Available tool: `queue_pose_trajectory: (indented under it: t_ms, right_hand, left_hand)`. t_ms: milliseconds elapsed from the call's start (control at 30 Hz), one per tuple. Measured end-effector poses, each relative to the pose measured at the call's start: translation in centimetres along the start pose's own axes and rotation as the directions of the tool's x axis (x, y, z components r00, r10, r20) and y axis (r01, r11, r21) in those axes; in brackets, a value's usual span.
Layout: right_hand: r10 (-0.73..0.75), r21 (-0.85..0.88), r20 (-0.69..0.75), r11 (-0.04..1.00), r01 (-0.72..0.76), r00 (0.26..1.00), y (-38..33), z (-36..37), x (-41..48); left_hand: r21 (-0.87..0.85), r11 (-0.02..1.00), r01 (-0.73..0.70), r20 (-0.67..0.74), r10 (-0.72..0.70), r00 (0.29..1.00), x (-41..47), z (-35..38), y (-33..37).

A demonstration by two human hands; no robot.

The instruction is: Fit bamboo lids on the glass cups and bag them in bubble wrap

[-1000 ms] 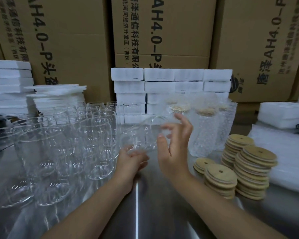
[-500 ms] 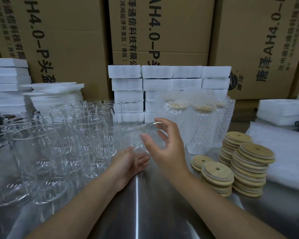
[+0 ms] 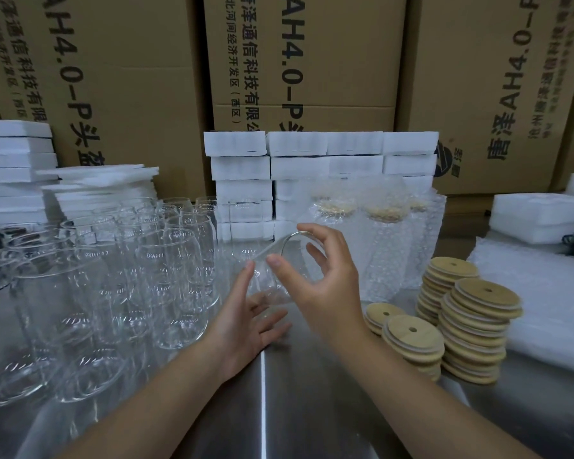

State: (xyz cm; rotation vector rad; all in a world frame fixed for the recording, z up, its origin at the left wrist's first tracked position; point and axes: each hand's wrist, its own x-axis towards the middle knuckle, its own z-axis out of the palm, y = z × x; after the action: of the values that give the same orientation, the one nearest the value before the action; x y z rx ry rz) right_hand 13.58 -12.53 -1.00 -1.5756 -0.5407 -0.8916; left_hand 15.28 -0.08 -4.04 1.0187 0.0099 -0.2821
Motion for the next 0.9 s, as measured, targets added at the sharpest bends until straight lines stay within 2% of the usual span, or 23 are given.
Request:
queue_pose_trajectory:
  t_ms: [200, 500, 667, 900]
  right_hand:
    - [-0.037, -0.068, 0.062, 0.997, 0.042, 0.997, -0.4, 0.0, -0.2]
    - [-0.068, -0.128, 0.337, 0.985, 0.117, 0.939, 0.0, 0.1, -1.2]
    - [0.018, -0.118, 0.285, 0.993, 0.017, 0.958, -0.2, 0.3, -1.3]
    - [0.107, -0.055, 0.173, 0.994, -0.099, 0.979, -0.5, 0.8, -1.5]
  left_hand:
    - [0.057, 0.997, -0.053, -0.041, 0.055, 0.998, -0.1, 0.1, 0.2]
    - [0.002, 0.998, -0.059, -0.097, 0.059, 0.993, -0.1, 0.5, 0.4]
    - [-0.01, 0.999, -0.037, -0.054, 0.037, 0.998, -0.4, 0.4, 0.2]
    - [0.137, 0.985, -0.103, -0.03, 0.108, 0.994, -0.3, 0.3, 0.1]
